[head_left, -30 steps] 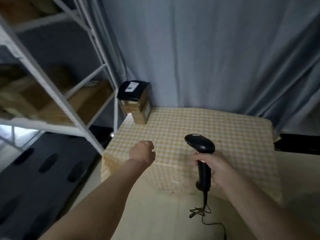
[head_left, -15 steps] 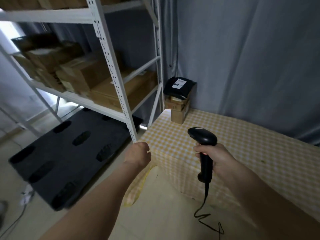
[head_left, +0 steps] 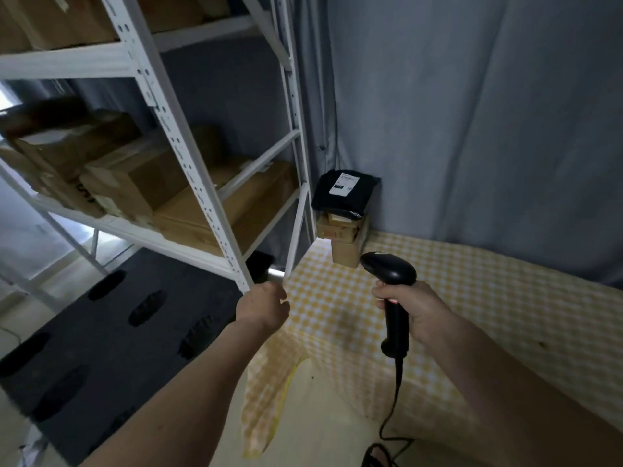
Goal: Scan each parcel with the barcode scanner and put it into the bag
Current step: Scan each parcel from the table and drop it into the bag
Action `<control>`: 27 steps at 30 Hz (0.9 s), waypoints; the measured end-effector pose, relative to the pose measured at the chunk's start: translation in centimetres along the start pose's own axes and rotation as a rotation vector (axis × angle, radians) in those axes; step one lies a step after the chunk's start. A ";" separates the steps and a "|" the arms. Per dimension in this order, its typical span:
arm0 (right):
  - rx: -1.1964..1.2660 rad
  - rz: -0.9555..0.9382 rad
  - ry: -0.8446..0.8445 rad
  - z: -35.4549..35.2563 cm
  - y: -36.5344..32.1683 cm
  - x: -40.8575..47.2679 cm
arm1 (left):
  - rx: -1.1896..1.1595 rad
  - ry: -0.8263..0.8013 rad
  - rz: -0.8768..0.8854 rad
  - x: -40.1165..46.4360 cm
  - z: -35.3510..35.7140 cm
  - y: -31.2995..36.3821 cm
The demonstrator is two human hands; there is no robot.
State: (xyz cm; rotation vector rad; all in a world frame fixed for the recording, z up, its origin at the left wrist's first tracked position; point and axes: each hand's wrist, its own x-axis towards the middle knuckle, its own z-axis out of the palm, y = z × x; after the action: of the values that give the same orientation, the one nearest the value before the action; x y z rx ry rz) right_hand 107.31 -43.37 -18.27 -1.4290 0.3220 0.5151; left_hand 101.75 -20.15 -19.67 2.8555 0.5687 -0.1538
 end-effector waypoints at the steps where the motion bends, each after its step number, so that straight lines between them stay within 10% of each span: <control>1: 0.008 0.003 0.009 -0.2 -0.7 1.1 | 0.007 -0.006 0.018 1.8 -0.2 0.8; 27: 0.048 0.082 0.169 -0.9 -11.1 23.7 | -0.057 -0.130 0.137 36.3 0.4 12.7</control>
State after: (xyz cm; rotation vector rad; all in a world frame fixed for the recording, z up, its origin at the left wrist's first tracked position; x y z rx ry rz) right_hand 133.27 -41.48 -20.98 -1.4201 0.5271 0.4506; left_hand 140.03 -18.43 -22.78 2.7921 0.3444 -0.2927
